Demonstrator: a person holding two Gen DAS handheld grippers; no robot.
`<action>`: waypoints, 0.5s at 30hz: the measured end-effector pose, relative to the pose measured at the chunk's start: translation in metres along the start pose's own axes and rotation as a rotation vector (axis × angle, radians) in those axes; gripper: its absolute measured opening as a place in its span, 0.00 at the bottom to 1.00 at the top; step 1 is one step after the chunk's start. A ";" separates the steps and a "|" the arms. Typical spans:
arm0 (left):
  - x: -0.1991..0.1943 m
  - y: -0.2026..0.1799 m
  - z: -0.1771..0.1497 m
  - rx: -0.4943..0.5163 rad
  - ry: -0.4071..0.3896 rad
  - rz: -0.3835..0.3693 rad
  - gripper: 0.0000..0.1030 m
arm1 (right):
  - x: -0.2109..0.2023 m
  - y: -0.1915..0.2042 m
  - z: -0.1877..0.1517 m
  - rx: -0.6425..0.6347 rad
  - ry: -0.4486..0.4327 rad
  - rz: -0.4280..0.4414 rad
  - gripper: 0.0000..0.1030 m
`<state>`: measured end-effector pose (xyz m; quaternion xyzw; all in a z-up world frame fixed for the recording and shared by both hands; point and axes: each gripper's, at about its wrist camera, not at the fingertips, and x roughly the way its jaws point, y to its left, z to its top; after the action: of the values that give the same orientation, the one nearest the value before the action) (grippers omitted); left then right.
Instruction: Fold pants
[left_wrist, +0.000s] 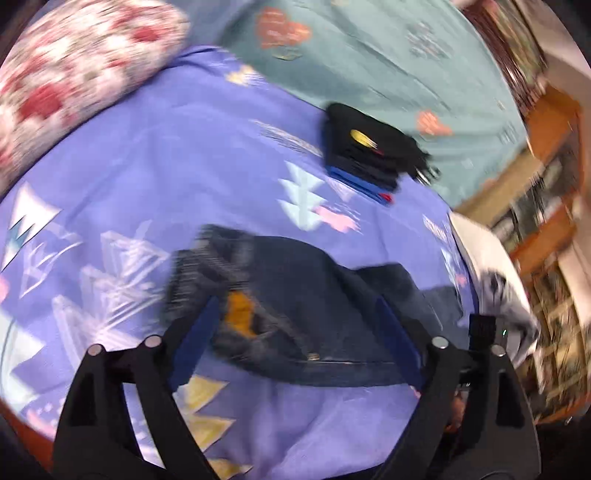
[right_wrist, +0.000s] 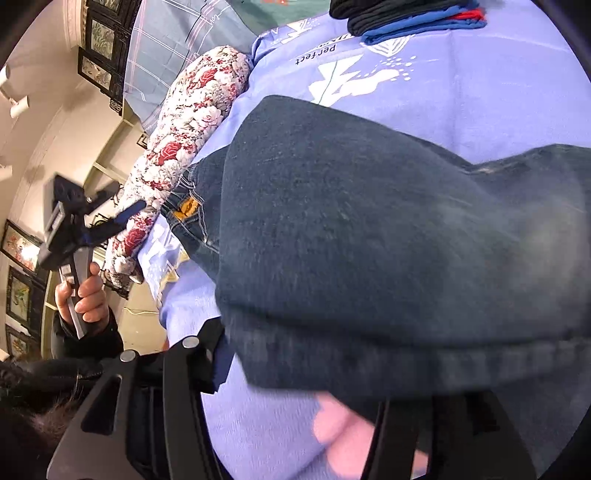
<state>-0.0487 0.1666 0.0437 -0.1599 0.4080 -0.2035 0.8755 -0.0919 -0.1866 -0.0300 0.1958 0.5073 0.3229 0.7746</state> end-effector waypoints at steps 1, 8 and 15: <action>0.013 -0.007 0.000 0.031 0.015 0.011 0.85 | -0.007 -0.001 -0.004 0.002 -0.010 -0.003 0.51; 0.082 0.012 -0.015 0.052 0.100 0.023 0.90 | -0.099 -0.060 -0.041 0.175 -0.203 -0.132 0.54; 0.078 0.006 -0.029 0.149 0.040 -0.004 0.98 | -0.217 -0.171 -0.042 0.517 -0.491 -0.515 0.54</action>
<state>-0.0246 0.1303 -0.0273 -0.0911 0.4089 -0.2381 0.8762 -0.1390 -0.4615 -0.0122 0.3213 0.4048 -0.0745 0.8529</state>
